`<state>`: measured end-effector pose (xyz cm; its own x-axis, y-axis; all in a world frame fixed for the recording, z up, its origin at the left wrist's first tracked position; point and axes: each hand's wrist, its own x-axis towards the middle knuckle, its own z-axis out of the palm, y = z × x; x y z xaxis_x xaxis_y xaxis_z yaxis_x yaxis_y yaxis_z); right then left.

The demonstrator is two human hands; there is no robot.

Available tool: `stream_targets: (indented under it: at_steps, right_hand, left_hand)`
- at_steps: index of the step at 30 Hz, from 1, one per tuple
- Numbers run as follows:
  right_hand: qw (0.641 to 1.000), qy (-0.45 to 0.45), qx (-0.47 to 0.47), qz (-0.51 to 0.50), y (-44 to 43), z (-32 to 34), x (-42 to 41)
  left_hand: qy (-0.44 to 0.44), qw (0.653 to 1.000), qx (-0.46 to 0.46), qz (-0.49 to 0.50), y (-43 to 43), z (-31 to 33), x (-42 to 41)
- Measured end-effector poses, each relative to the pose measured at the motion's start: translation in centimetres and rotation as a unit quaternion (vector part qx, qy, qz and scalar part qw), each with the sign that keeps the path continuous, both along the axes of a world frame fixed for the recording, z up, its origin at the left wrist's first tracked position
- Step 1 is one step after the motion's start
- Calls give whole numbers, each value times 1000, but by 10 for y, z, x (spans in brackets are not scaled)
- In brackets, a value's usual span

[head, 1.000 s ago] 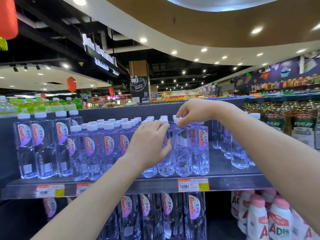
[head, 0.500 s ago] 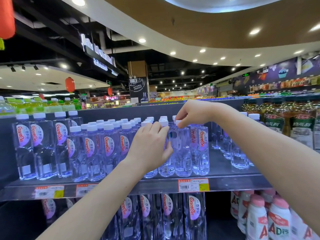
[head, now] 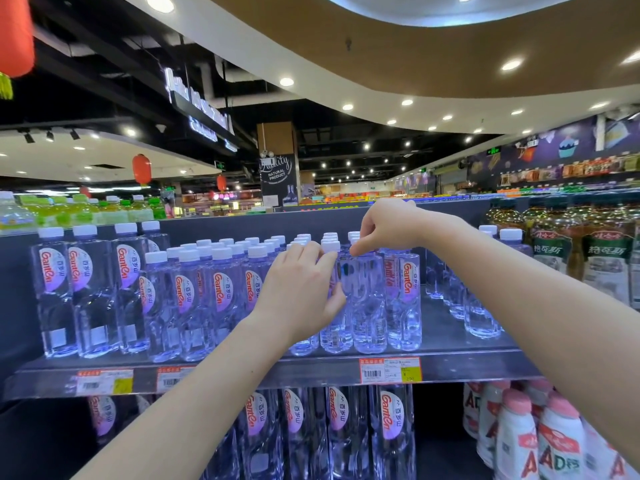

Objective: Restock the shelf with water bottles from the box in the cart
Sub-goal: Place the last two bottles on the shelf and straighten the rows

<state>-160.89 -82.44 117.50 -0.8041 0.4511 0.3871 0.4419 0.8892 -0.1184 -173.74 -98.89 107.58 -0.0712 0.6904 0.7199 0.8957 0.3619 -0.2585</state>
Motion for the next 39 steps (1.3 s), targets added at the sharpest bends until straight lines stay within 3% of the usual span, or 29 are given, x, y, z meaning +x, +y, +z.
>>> stream_targets:
  at_steps: [11, 17, 29, 39]
  right_hand:
    - [997, -16, -64, 41, -4, 7, 11]
    - [999, -15, 16, -43, 2, -2, 0]
    - [996, -26, -74, 47, 7, 3, 10]
    - [1000, 1, -24, 1, 7, 0, 3]
  left_hand:
    - [-23, 1000, -8, -12, 0, -5, 2]
    - [-23, 1000, -2, -15, 0, -6, 0]
    - [-30, 999, 4, -22, 2, -9, -1]
    - [-27, 999, 1, -19, 5, -10, -2]
